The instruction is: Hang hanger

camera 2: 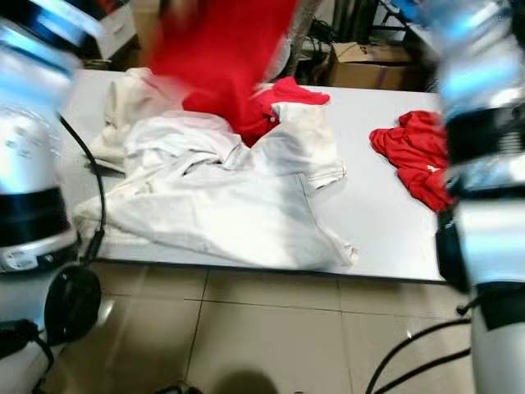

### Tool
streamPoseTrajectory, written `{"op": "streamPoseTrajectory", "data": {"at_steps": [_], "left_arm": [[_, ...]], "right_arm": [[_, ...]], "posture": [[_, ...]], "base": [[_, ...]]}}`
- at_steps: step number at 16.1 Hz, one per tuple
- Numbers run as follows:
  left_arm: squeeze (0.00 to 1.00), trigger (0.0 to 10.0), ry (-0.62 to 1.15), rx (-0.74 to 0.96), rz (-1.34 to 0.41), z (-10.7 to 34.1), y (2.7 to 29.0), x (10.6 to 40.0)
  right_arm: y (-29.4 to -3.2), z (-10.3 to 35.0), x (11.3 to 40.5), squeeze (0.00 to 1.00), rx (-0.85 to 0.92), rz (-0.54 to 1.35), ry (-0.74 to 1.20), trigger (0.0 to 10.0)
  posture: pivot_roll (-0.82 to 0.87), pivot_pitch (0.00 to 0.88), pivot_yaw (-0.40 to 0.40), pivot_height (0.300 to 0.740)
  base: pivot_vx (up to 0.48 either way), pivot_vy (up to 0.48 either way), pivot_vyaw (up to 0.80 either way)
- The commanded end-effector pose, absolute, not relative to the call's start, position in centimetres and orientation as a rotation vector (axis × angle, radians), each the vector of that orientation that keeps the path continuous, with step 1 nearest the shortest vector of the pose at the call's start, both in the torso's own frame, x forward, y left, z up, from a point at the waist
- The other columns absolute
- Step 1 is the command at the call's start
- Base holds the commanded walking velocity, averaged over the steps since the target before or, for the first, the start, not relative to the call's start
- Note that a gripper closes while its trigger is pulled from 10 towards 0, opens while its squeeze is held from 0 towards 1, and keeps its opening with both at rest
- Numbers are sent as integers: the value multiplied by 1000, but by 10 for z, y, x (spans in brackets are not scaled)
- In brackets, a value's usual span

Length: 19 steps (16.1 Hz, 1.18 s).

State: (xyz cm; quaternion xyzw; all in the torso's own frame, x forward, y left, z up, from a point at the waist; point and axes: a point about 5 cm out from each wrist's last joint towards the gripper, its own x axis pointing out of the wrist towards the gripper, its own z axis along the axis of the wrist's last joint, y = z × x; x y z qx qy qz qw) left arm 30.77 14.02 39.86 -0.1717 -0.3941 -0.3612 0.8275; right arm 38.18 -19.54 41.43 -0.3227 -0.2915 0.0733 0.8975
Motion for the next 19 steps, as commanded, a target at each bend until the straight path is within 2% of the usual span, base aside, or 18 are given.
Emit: {"op": "streamPoseTrajectory", "data": {"at_steps": [1,2,3,4,6,9,12,16,19], "left_arm": [[0,10000,-852,-369,-769,402,142,305],[0,10000,-798,-340,-749,393,139,311],[0,10000,-780,-320,-737,390,138,314],[0,10000,-654,-275,-680,371,130,330],[0,10000,-506,-216,-598,347,124,347],[0,10000,-263,-106,-477,292,115,372],[0,10000,-147,-14,-376,257,122,388],[0,10000,-221,-6,-341,283,130,404],[0,10000,-266,-41,-213,305,147,417]], "right_arm": [[-198,390,391,0,-668,194,-509,10000],[-189,351,403,0,-724,320,-380,10000],[-188,339,405,0,-745,343,-339,10000],[-186,293,405,0,-796,444,-221,10000],[-188,253,400,0,-785,530,-139,10000],[-194,181,370,0,-703,727,17,10000],[-204,157,332,0,-646,830,57,10000],[-210,161,294,0,-642,928,102,10000],[-215,176,279,0,-647,940,108,10000]], "posture": [[-165,0,12,740],[-168,0,14,740],[-168,0,16,740],[-168,0,18,740],[-173,0,27,740],[-177,0,45,740],[-199,0,78,740],[-202,0,93,740],[-202,0,95,740]], "base": [[0,0,0],[0,0,0],[0,0,0],[0,0,0],[0,0,0],[0,0,0],[0,0,0],[0,0,0],[0,0,0]]}}
